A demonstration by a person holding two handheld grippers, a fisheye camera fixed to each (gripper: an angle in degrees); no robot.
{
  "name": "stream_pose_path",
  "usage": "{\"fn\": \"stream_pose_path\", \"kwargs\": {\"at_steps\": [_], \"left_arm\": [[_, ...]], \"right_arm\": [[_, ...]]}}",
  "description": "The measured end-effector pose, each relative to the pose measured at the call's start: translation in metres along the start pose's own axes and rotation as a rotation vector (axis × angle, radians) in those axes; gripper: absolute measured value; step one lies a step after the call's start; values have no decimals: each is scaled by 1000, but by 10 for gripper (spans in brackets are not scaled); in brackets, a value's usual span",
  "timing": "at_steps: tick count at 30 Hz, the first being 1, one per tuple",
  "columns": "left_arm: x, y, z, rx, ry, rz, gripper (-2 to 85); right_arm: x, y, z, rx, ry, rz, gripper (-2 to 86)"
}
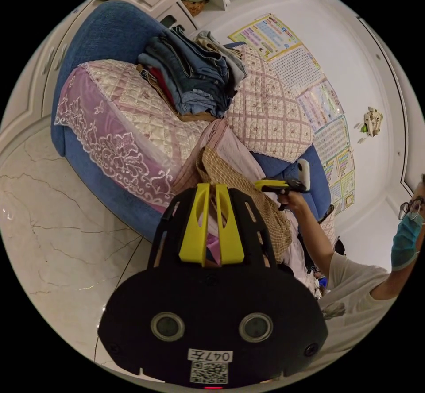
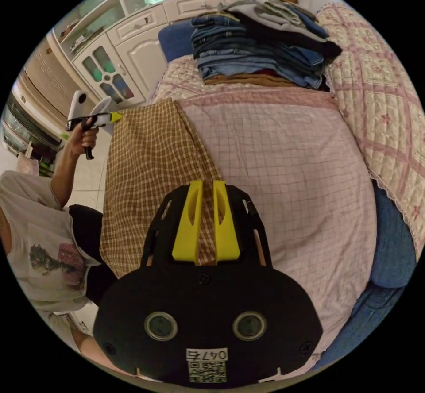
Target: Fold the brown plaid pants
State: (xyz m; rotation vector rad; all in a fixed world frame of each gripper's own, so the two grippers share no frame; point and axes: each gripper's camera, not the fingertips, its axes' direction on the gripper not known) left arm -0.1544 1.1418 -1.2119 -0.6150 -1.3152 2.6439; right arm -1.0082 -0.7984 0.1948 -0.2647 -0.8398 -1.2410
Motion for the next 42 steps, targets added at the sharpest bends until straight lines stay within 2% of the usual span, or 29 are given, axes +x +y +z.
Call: {"fn": "stream_pose_path", "kwargs": {"at_steps": [2,6,9,13,16,20,24,27,32,35,39,42], "left_arm": [[-12,2,12,-7,8,8,-7],[-28,10,30,-12,2,22,-6],[-41,17,47,-21,1,29,-7],[-58,29,68,-21,14,41,-7],[-65,39,83,-15,22,66,-7],[-73,52,109,-3,49,98,-6],[-61,59,135,-5,96,172,-6],[-20,66,170,-45,132,327,-7],[85,126,298,-252,277,656,-6],[120,186,396,-384,305,743,-1],[122,273,516,-530,195,790,27],[103,328,551,-608,258,815,79]], "right_arm": [[-11,-1,2,-3,57,-15,-2],[-29,10,-4,127,162,23,-4],[-39,16,25,36,203,38,0],[-45,45,-9,142,280,233,17],[-66,88,-47,261,204,316,8],[-139,158,-49,325,-15,247,-6],[-202,216,-21,307,-73,244,-7],[-229,267,-12,304,-38,328,-8],[-244,375,-24,417,44,577,-12],[-248,431,-28,488,48,692,-12],[-256,483,-23,504,72,799,-11],[-265,517,-16,516,89,862,1]]}}
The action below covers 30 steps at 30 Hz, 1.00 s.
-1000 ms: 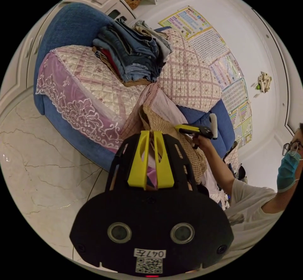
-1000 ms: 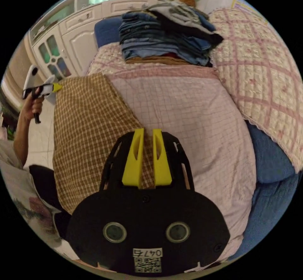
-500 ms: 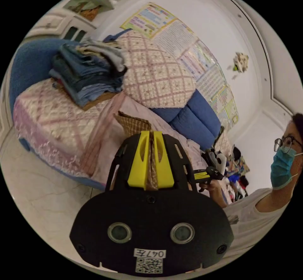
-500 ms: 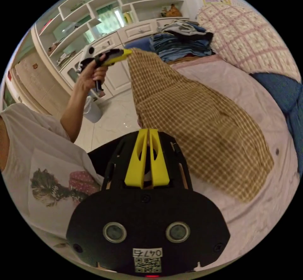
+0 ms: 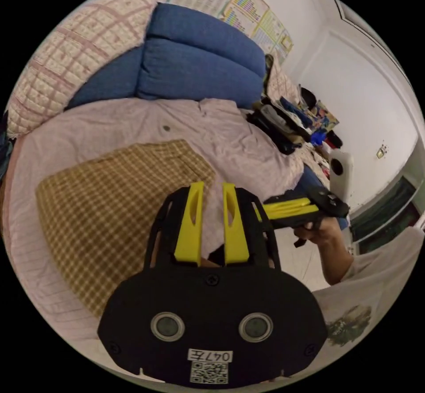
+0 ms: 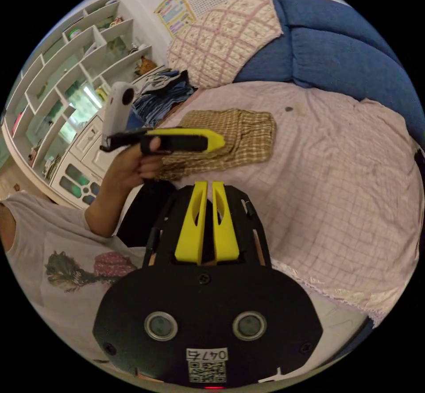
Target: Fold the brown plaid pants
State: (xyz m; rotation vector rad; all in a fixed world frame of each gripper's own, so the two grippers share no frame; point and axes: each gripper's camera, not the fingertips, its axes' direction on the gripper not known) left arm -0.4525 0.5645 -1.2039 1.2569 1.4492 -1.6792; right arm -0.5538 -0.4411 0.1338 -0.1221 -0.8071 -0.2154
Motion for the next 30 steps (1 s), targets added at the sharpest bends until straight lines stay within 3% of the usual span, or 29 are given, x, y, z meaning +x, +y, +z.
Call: {"fn": "stream_pose_path", "kwargs": {"at_steps": [5,12,17,22,30], "left_arm": [[1,65,-4,-14,-76,135,105],[-94,132,-40,60,-313,-70,84],[-166,153,-24,71,-301,-162,81],[-215,152,13,-44,-309,-177,79],[-279,147,22,-37,-290,-192,78]], "right_arm": [[29,29,-8,76,-40,83,41],[41,24,14,84,-30,66,50],[52,26,37,-8,122,102,67],[66,44,43,9,76,156,54],[79,69,41,39,85,149,-2]]}}
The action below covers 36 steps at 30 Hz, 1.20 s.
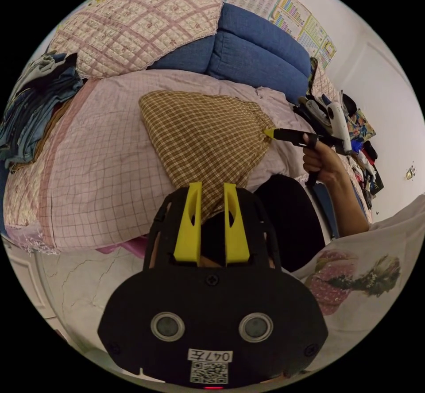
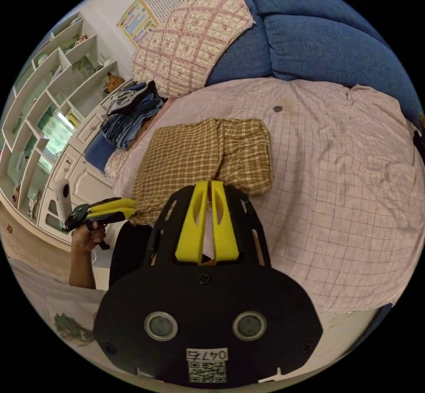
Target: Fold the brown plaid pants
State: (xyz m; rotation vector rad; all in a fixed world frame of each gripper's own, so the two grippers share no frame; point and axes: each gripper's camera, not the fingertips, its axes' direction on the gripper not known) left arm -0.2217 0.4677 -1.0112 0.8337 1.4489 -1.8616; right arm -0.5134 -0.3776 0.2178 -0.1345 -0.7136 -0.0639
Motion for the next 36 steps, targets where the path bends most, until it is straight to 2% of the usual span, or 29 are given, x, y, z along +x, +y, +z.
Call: {"fn": "stream_pose_path", "kwargs": {"at_steps": [3,7,10,13,17,21,23,25,29,36], "left_arm": [[-20,-7,5,-2,-2,5,78],[-46,-20,6,-6,0,9,77],[-64,-28,10,-15,-12,18,77],[-83,-33,14,-17,-17,17,76],[-115,-39,7,-13,6,15,75],[-143,-43,1,-5,28,6,74],[-160,-45,0,-3,36,-3,73],[-171,-46,0,-2,35,-5,72],[-194,-46,-3,1,33,-2,72],[-231,-44,-1,2,37,-7,73]], "right_arm": [[-3,3,-10,21,27,-60,-10],[-21,20,-47,196,117,-269,-11],[-11,36,-42,154,215,-305,-11],[28,50,-23,52,193,-188,-6],[89,77,-45,143,48,46,21],[133,96,-53,130,-22,190,56],[158,106,-50,111,-179,269,74],[174,113,-48,114,-260,318,84],[198,123,-57,130,-285,371,96],[215,124,-70,78,-253,357,93]]}}
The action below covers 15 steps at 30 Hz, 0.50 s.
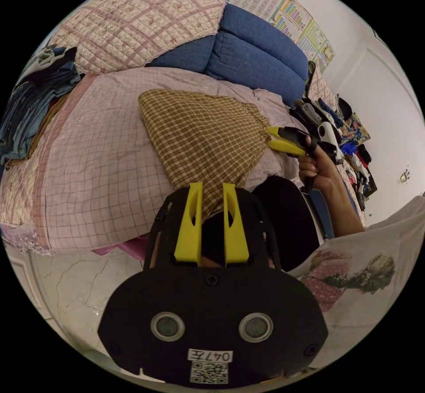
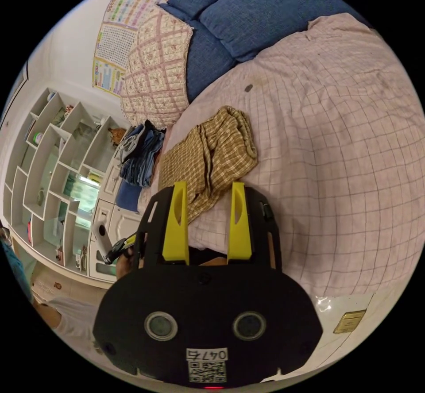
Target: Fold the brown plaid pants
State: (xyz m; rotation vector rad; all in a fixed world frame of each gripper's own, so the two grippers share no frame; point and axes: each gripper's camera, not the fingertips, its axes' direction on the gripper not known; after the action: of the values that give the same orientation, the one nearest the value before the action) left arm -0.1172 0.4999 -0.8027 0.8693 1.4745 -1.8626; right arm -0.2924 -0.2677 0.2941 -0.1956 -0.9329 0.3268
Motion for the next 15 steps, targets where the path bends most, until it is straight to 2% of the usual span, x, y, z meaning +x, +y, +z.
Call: {"fn": "stream_pose_path", "kwargs": {"at_steps": [6,10,15], "left_arm": [[-29,9,2,8,3,3,73],[-48,17,1,23,3,-3,70],[-59,35,-14,116,-50,7,66]], "right_arm": [[-5,3,-24,12,54,-58,10],[-35,14,-60,99,147,-237,3],[-74,31,-130,228,142,-488,4]]}}
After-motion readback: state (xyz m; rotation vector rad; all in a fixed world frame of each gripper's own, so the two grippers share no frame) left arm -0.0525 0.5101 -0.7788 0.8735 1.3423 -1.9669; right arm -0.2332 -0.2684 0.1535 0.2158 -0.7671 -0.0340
